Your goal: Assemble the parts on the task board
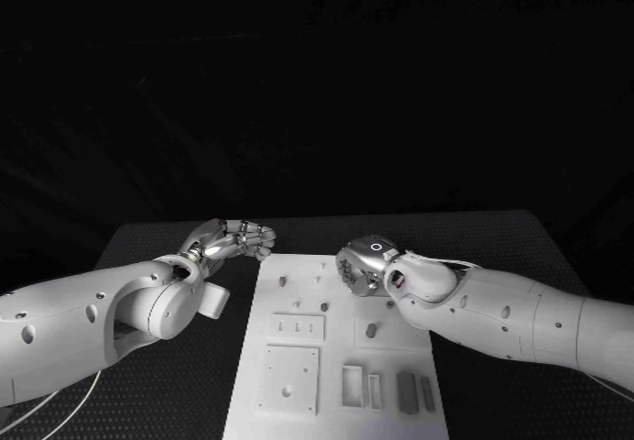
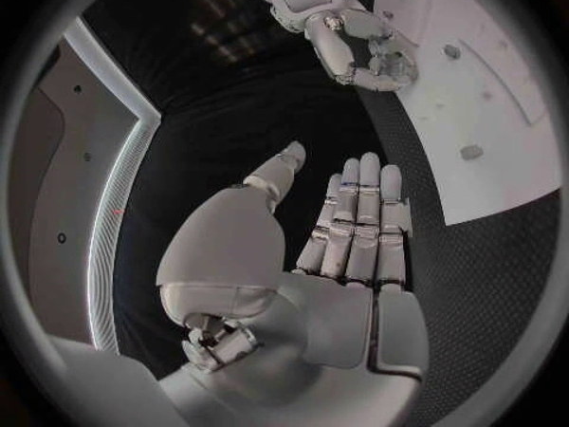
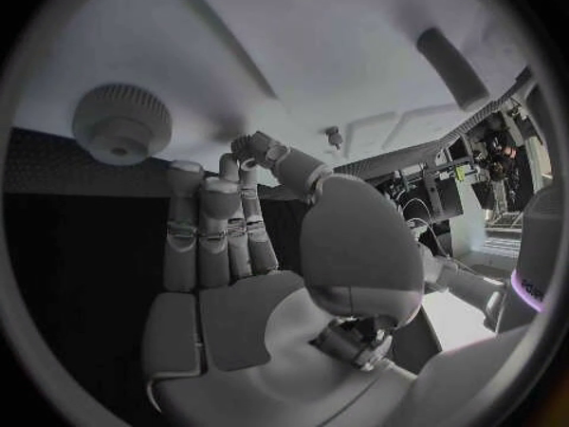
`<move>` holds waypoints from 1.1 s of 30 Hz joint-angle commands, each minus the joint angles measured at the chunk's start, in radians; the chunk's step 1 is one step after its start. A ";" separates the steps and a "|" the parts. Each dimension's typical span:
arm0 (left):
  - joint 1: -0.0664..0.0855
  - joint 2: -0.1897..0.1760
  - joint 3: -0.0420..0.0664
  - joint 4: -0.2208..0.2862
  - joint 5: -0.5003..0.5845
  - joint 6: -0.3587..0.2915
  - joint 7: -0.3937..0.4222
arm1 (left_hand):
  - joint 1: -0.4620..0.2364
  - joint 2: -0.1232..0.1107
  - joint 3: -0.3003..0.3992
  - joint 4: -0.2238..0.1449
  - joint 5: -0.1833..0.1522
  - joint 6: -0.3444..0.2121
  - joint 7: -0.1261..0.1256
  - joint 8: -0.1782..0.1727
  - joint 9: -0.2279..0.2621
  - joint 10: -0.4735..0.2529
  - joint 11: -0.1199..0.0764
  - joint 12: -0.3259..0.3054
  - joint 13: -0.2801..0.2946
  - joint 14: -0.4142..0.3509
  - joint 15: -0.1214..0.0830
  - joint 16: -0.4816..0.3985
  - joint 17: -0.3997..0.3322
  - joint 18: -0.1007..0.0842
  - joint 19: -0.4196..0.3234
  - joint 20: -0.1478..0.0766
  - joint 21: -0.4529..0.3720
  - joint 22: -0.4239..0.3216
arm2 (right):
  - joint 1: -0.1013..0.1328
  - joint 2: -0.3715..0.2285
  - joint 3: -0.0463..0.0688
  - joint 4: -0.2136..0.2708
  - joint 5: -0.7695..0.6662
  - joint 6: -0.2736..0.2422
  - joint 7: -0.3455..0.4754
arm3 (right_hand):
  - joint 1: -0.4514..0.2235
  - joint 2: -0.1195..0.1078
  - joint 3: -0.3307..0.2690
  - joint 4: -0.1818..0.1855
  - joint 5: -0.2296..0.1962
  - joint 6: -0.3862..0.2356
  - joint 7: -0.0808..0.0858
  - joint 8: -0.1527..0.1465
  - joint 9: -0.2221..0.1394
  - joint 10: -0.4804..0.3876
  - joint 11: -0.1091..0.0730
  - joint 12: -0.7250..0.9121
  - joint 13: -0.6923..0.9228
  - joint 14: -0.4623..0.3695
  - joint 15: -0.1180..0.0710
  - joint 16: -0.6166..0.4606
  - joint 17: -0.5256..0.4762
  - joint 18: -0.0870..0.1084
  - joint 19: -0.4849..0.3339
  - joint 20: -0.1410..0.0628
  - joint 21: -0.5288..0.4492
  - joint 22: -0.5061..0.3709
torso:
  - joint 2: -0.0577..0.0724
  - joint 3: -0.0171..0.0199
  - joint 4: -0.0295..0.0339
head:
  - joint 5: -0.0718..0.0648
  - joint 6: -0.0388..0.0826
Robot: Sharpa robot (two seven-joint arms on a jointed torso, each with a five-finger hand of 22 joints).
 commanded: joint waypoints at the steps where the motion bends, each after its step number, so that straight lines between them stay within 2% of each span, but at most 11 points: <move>1: 0.000 0.002 0.001 0.004 0.004 0.012 0.008 | -0.009 -0.001 0.000 -0.008 -0.006 0.001 0.007 -0.005 -0.001 0.006 0.001 -0.006 -0.002 0.005 0.001 -0.006 0.002 0.016 0.007 0.001 0.004 -0.001 | 0.002 0.018 0.001 -0.007 -0.049 -0.080 -0.067 | -0.002 -0.005 0.008 0.000 0.002 0.009 -0.002 0.002 0.003 0.093 -0.024 0.001 0.005 -0.013 -0.020 0.007 -0.002 0.031 0.001 -0.007 0.006 0.021 | 0.001 -0.0003 -0.0005 | 0.001 0.007; 10: 0.000 0.006 0.001 0.002 0.004 0.012 0.009 | -0.012 -0.001 0.003 -0.011 -0.006 0.001 0.007 -0.006 -0.001 0.006 0.001 -0.007 -0.002 0.005 0.001 -0.007 0.003 0.016 0.007 0.001 0.004 -0.001 | 0.003 0.067 0.001 -0.033 -0.090 -0.125 -0.102 | 0.000 -0.011 0.016 0.001 0.002 0.012 -0.003 0.001 0.006 0.094 -0.024 0.000 0.011 -0.013 -0.021 0.010 -0.005 0.031 0.001 -0.010 0.012 0.020 | 0.002 0.0003 0.0012 | 0.001 0.016; 16: 0.000 0.012 0.001 -0.003 0.004 0.012 0.009 | -0.013 -0.001 0.004 -0.012 -0.006 0.001 0.007 -0.006 -0.001 0.006 0.001 -0.008 -0.002 0.005 0.001 -0.007 0.003 0.016 0.007 0.001 0.005 -0.001 | 0.005 0.101 0.001 -0.062 -0.094 -0.124 -0.106 | 0.000 -0.013 0.018 0.001 0.002 0.012 -0.003 0.001 0.007 0.094 -0.024 0.000 0.013 -0.013 -0.021 0.010 -0.006 0.031 0.001 -0.010 0.013 0.020 | 0.002 0.0002 0.0022 | 0.000 0.019; 20: 0.001 0.019 0.001 -0.006 0.004 0.013 0.010 | -0.014 -0.001 0.005 -0.013 -0.006 0.001 0.007 -0.006 -0.001 0.007 0.001 -0.008 -0.002 0.005 0.001 -0.007 0.003 0.016 0.007 0.001 0.005 -0.001 | 0.005 0.119 0.001 -0.086 -0.094 -0.121 -0.103 | 0.000 -0.013 0.019 0.001 0.002 0.013 -0.003 0.000 0.008 0.094 -0.024 -0.001 0.014 -0.013 -0.021 0.011 -0.006 0.031 0.000 -0.010 0.014 0.020 | 0.003 0.0000 0.0055 | -0.002 0.022; 24: 0.001 0.022 0.001 -0.008 0.004 0.013 0.010 | -0.015 0.000 0.006 -0.014 -0.006 0.001 0.007 -0.006 -0.001 0.007 0.001 -0.009 -0.002 0.005 0.001 -0.007 0.003 0.016 0.007 0.001 0.005 -0.001 | 0.005 0.132 0.001 -0.102 -0.094 -0.118 -0.102 | 0.000 -0.014 0.021 0.002 0.002 0.013 -0.003 0.000 0.008 0.094 -0.024 -0.001 0.015 -0.013 -0.021 0.011 -0.007 0.031 0.000 -0.010 0.015 0.020 | 0.003 0.0005 0.0033 | 0.000 0.021; 27: 0.001 0.023 0.001 -0.008 0.004 0.013 0.010 | -0.016 0.000 0.007 -0.016 -0.006 0.001 0.007 -0.006 -0.001 0.007 0.001 -0.009 -0.002 0.005 0.001 -0.007 0.004 0.016 0.007 0.001 0.005 -0.001 | 0.005 0.140 0.001 -0.110 -0.094 -0.116 -0.099 | 0.000 -0.015 0.022 0.002 0.002 0.013 -0.003 -0.001 0.009 0.093 -0.024 -0.002 0.016 -0.013 -0.021 0.011 -0.007 0.031 0.000 -0.011 0.016 0.019 | 0.004 -0.0009 0.0057 | -0.001 0.022; 30: 0.001 0.024 0.001 -0.008 0.004 0.013 0.010 | -0.017 0.000 0.007 -0.017 -0.006 0.001 0.007 -0.006 -0.001 0.007 0.002 -0.010 -0.002 0.005 0.001 -0.008 0.004 0.016 0.007 0.001 0.005 -0.001 | 0.005 0.144 0.001 -0.115 -0.094 -0.114 -0.097 | -0.001 -0.015 0.023 0.002 0.002 0.013 -0.003 -0.001 0.009 0.093 -0.024 -0.002 0.017 -0.014 -0.021 0.012 -0.008 0.031 -0.001 -0.011 0.016 0.019 | 0.004 -0.0013 0.0054 | 0.000 0.021; 33: 0.001 0.024 0.001 -0.007 0.004 0.013 0.010 | -0.018 0.000 0.008 -0.018 -0.006 0.001 0.007 -0.006 -0.001 0.008 0.001 -0.010 -0.002 0.005 0.001 -0.008 0.004 0.016 0.007 0.001 0.006 -0.001 | 0.004 0.149 0.001 -0.121 -0.102 -0.115 -0.095 | -0.001 -0.016 0.024 0.002 0.002 0.013 -0.003 -0.001 0.009 0.093 -0.024 -0.002 0.018 -0.014 -0.021 0.012 -0.008 0.031 -0.001 -0.011 0.016 0.019 | 0.004 -0.0011 0.0046 | 0.000 0.015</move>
